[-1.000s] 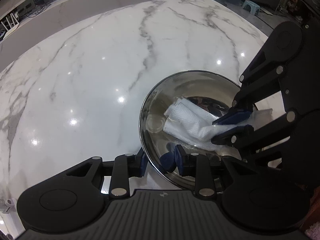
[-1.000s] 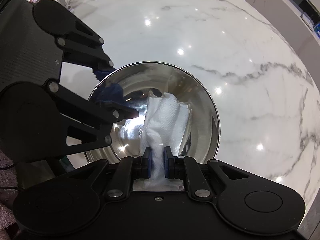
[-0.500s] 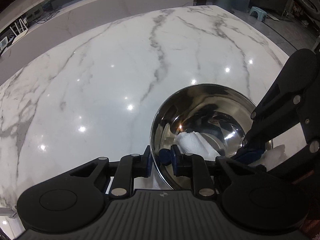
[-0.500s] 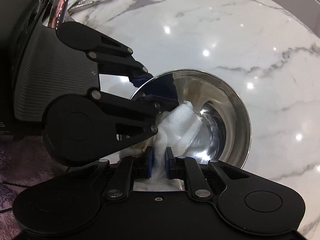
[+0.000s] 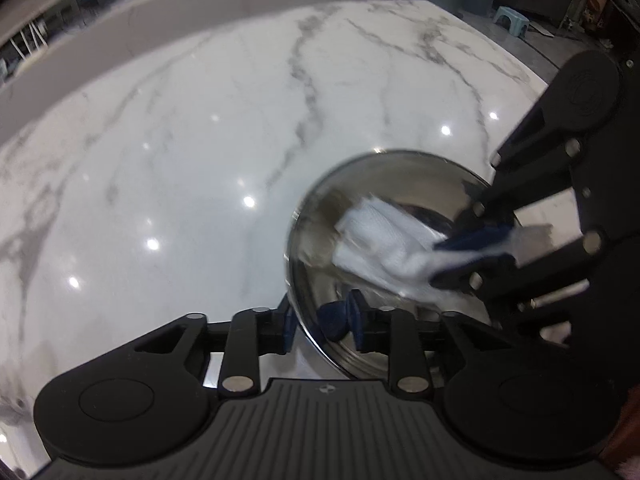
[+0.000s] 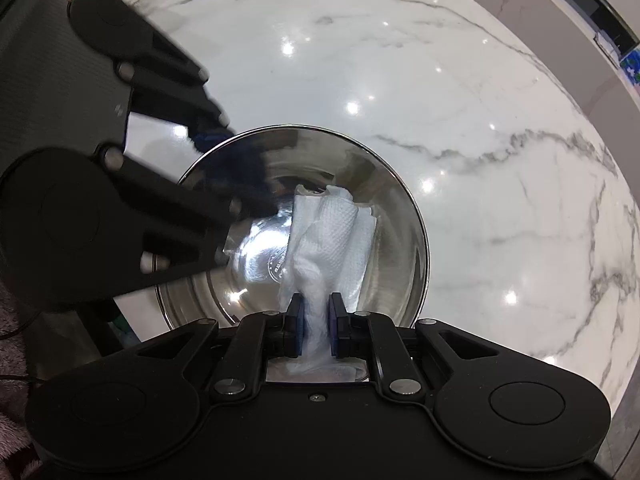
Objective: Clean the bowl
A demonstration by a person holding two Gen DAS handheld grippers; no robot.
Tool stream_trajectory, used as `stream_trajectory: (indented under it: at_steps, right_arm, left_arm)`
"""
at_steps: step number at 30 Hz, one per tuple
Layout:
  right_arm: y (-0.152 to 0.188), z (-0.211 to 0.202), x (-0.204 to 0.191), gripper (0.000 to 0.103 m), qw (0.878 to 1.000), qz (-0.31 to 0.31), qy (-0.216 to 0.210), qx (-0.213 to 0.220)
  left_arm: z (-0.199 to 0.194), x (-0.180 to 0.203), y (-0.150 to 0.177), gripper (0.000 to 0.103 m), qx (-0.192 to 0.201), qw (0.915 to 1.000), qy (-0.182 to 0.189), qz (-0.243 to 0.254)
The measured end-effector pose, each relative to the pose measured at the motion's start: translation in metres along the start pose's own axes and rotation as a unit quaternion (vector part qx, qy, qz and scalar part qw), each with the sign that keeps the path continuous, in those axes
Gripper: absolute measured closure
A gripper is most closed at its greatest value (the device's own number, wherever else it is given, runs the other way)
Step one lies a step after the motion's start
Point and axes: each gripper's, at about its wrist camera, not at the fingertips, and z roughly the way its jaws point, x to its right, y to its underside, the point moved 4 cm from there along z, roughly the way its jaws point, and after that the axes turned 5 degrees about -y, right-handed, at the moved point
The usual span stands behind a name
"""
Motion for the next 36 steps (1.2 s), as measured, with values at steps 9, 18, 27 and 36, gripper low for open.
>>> stream_trajectory:
  at_steps: [9, 18, 27, 36]
  right_arm:
    - [0.012, -0.013, 0.005, 0.093, 1.0, 0.015, -0.006, 0.004]
    - [-0.081, 0.104, -0.002, 0.093, 1.0, 0.017, -0.003, -0.001]
    - [-0.087, 0.134, 0.015, 0.093, 0.995, 0.052, -0.088, 0.011]
    - [-0.09, 0.142, 0.011, 0.093, 0.999, 0.01, -0.036, -0.012]
  left_arm:
    - [-0.001, -0.001, 0.004, 0.077, 0.0, 0.9999, 0.013, -0.004]
    - [-0.002, -0.002, 0.003, 0.084, 0.012, 0.9999, 0.004, 0.01]
    - [0.0, -0.002, -0.004, 0.086, 0.024, 0.9995, -0.018, 0.006]
    - [0.001, -0.004, -0.003, 0.086, 0.026, 0.9995, -0.015, 0.01]
